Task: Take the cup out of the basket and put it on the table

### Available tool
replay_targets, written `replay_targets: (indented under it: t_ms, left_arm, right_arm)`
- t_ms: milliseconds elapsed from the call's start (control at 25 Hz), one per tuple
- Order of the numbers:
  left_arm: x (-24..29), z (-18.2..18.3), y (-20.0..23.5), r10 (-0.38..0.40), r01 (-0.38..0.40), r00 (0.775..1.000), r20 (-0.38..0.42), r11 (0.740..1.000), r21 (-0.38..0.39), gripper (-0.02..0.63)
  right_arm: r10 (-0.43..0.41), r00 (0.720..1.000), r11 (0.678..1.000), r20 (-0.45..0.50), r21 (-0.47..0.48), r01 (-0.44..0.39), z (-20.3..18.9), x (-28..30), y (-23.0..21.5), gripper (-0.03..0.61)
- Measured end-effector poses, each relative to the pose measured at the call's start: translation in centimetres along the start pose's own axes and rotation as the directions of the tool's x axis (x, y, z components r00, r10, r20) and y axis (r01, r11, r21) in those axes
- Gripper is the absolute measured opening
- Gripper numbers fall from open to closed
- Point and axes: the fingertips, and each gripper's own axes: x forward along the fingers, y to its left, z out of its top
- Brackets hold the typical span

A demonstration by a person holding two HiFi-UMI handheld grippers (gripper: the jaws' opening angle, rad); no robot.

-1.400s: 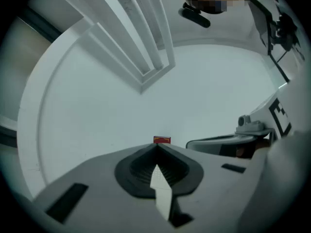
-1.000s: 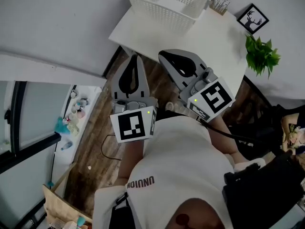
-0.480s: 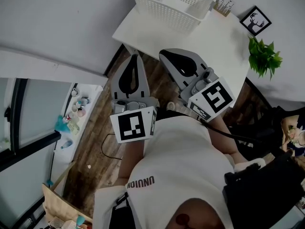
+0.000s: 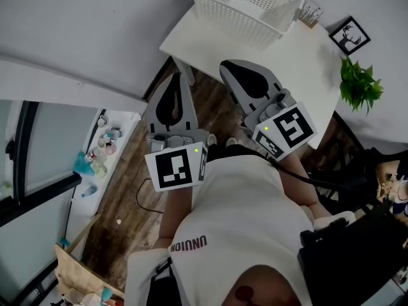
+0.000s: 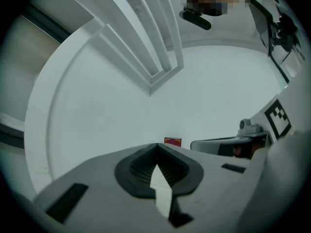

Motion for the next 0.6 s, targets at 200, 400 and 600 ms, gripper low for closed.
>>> replay_targets:
  t_ms: [200, 400, 600]
  left_arm:
    - [0.0, -0.2, 1.8, 0.015, -0.015, 1.000, 0.000, 1.000, -0.002, 0.011]
    - [-0.3, -0.8, 3.3, 0.024, -0.024, 1.000, -0.012, 0.999, -0.035, 0.011]
    - [-0.2, -1.1, 4.1, 0.047, -0.047, 0.999, -0.010, 0.999, -0.027, 0.011]
  right_arm:
    - [0.002, 1.000, 1.000, -0.003, 0.018, -0.002, -0.4, 1.8, 0.7, 0.018]
    - [-0.012, 1.000, 0.999, -0.013, 0.033, 0.013, -1.0, 3.1, 1.1, 0.018]
    - [0.016, 1.000, 0.999, -0.022, 0.046, -0.015, -1.5, 4.3, 1.4, 0.018]
